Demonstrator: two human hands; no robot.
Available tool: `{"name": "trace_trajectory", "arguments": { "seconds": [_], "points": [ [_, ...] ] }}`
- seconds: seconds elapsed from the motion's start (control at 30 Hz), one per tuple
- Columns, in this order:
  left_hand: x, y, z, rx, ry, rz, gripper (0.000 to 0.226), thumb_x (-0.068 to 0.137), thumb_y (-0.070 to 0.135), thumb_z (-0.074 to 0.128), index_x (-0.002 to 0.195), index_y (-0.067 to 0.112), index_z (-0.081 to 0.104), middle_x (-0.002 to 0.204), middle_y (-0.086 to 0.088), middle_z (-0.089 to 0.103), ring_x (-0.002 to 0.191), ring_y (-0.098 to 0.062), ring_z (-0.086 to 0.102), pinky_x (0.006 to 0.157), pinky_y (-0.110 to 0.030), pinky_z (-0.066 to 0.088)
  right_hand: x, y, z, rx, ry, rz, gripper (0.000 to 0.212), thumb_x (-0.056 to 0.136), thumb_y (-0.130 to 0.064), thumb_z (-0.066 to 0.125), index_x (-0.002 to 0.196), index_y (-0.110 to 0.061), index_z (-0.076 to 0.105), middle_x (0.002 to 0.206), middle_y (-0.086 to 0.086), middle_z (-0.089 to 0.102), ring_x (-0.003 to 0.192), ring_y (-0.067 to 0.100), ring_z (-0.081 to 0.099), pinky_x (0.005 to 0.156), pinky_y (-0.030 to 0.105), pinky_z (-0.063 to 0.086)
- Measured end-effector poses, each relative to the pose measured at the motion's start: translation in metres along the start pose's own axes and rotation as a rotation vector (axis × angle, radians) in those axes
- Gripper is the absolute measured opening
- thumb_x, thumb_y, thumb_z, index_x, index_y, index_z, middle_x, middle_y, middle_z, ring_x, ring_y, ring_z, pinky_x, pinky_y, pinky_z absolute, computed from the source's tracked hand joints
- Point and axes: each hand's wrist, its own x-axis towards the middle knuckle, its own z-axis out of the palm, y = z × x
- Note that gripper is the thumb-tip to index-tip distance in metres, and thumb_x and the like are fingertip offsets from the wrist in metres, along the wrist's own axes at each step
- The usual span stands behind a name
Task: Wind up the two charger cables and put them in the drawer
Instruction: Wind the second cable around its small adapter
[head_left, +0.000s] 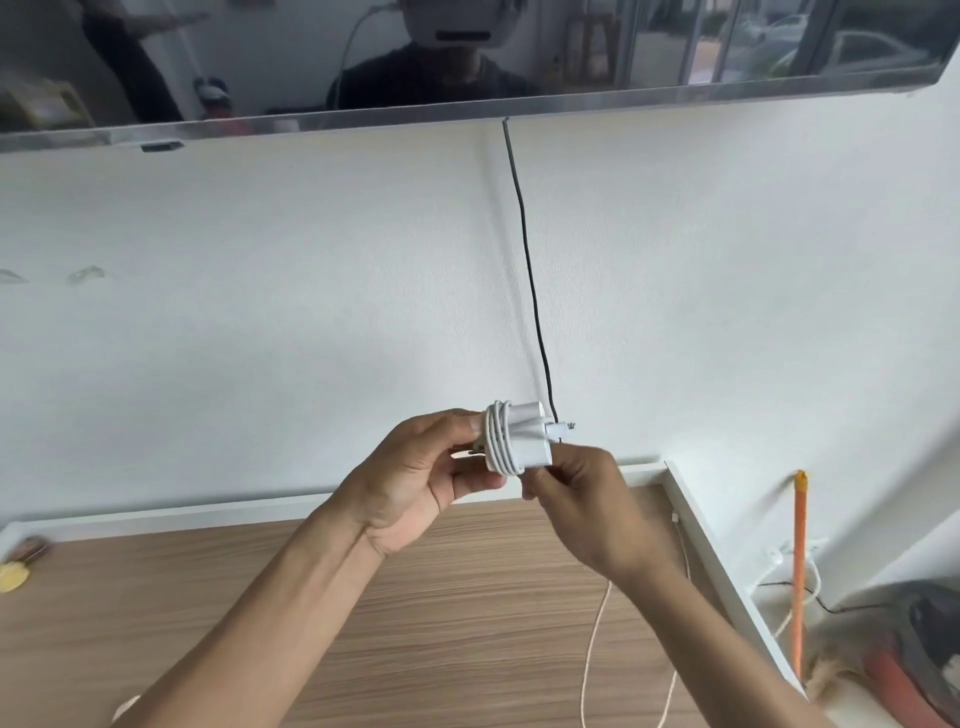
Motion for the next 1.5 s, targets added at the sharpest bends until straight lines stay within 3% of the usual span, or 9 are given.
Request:
{"name": "trace_trajectory", "arguments": {
  "seconds": [0.2, 0.43, 0.63, 0.77, 0.87, 1.07, 1.17, 1.3, 1.5],
  "points": [
    [0.010, -0.005, -0.006, 0.138, 0.368, 0.035, 0.011, 0.086, 0.008, 0.063, 0.082, -0.002, 0.066, 0.077, -0.012, 0.065, 0.070, -0.021, 0.064, 0.063, -0.028, 0.058, -0.011, -0.005, 0.007, -0.448, -0.035, -0.205, 0.037, 0.097, -0.030, 0.050, 0.063, -0.015, 0.044, 0.055, -0.001, 0.042, 0.055, 0.019, 0.038, 0.053, 0.039, 0.039],
    [0.004, -0.017, -0.013, 0.471, 0.402, 0.018, 0.011, 0.082, 0.008, 0.071, 0.088, 0.000, 0.068, 0.083, -0.020, 0.071, 0.070, -0.024, 0.070, 0.069, -0.033, 0.059, -0.003, -0.051, -0.027, -0.724, -0.156, -0.281, 0.027, 0.096, -0.039, 0.046, 0.089, -0.023, 0.067, 0.083, -0.007, 0.067, 0.076, 0.019, 0.060, 0.066, 0.034, 0.049],
    [-0.012, -0.017, -0.005, 0.504, 0.159, -0.008, 0.013, 0.083, 0.005, 0.069, 0.092, -0.005, 0.065, 0.084, -0.018, 0.068, 0.072, -0.024, 0.068, 0.066, -0.032, 0.058, 0.020, -0.050, -0.042, -0.524, -0.226, -0.123, 0.013, 0.089, -0.038, 0.062, 0.082, -0.034, 0.072, 0.071, -0.020, 0.065, 0.064, 0.002, 0.055, 0.061, 0.022, 0.040],
    [-0.018, -0.008, -0.009, 0.403, -0.033, -0.090, 0.022, 0.075, 0.015, 0.075, 0.090, 0.000, 0.067, 0.082, -0.015, 0.070, 0.075, -0.025, 0.067, 0.065, -0.032, 0.056, 0.026, -0.038, -0.041, -0.254, -0.306, -0.024, 0.013, 0.084, -0.034, 0.069, 0.072, -0.036, 0.069, 0.065, -0.011, 0.066, 0.061, 0.000, 0.057, 0.060, 0.015, 0.043],
    [-0.021, -0.005, -0.011, 0.251, -0.090, -0.108, 0.028, 0.069, 0.022, 0.072, 0.089, 0.003, 0.067, 0.083, -0.016, 0.070, 0.075, -0.026, 0.067, 0.066, -0.032, 0.056, 0.024, -0.030, -0.035, -0.083, -0.302, -0.015, 0.015, 0.087, -0.032, 0.066, 0.073, -0.032, 0.071, 0.064, -0.007, 0.066, 0.062, 0.004, 0.057, 0.062, 0.023, 0.046],
    [-0.018, -0.009, -0.009, 0.047, 0.012, -0.050, 0.036, 0.070, 0.026, 0.070, 0.093, -0.002, 0.069, 0.088, -0.018, 0.067, 0.079, -0.025, 0.064, 0.063, -0.029, 0.057, 0.003, -0.002, -0.004, 0.045, -0.133, 0.031, 0.027, 0.090, -0.002, 0.055, 0.065, -0.007, 0.065, 0.051, -0.009, 0.051, 0.045, 0.001, 0.038, 0.048, 0.024, 0.034],
    [-0.013, -0.012, -0.004, -0.016, 0.155, -0.011, 0.018, 0.077, 0.017, 0.070, 0.084, 0.000, 0.072, 0.080, -0.012, 0.066, 0.073, -0.020, 0.062, 0.060, -0.026, 0.055, -0.012, 0.003, 0.014, -0.080, 0.042, -0.023, 0.040, 0.092, -0.014, 0.057, 0.053, -0.011, 0.046, 0.044, -0.007, 0.038, 0.044, 0.008, 0.029, 0.044, 0.020, 0.023],
    [-0.003, -0.012, -0.005, -0.040, 0.359, -0.009, 0.019, 0.089, 0.009, 0.058, 0.076, 0.001, 0.068, 0.067, -0.007, 0.066, 0.066, -0.018, 0.064, 0.060, -0.026, 0.058, -0.026, 0.004, 0.027, -0.304, -0.036, -0.144, 0.038, 0.096, -0.032, 0.052, 0.064, -0.011, 0.051, 0.052, 0.001, 0.043, 0.053, 0.019, 0.037, 0.051, 0.033, 0.032],
    [0.003, -0.020, -0.013, 0.257, 0.486, 0.013, 0.011, 0.086, 0.008, 0.066, 0.081, -0.001, 0.067, 0.080, -0.018, 0.070, 0.069, -0.023, 0.067, 0.067, -0.031, 0.059, -0.022, -0.022, 0.004, -0.558, -0.078, -0.206, 0.032, 0.096, -0.038, 0.045, 0.077, -0.018, 0.060, 0.067, -0.005, 0.056, 0.065, 0.021, 0.052, 0.058, 0.033, 0.040]
  ]
}}
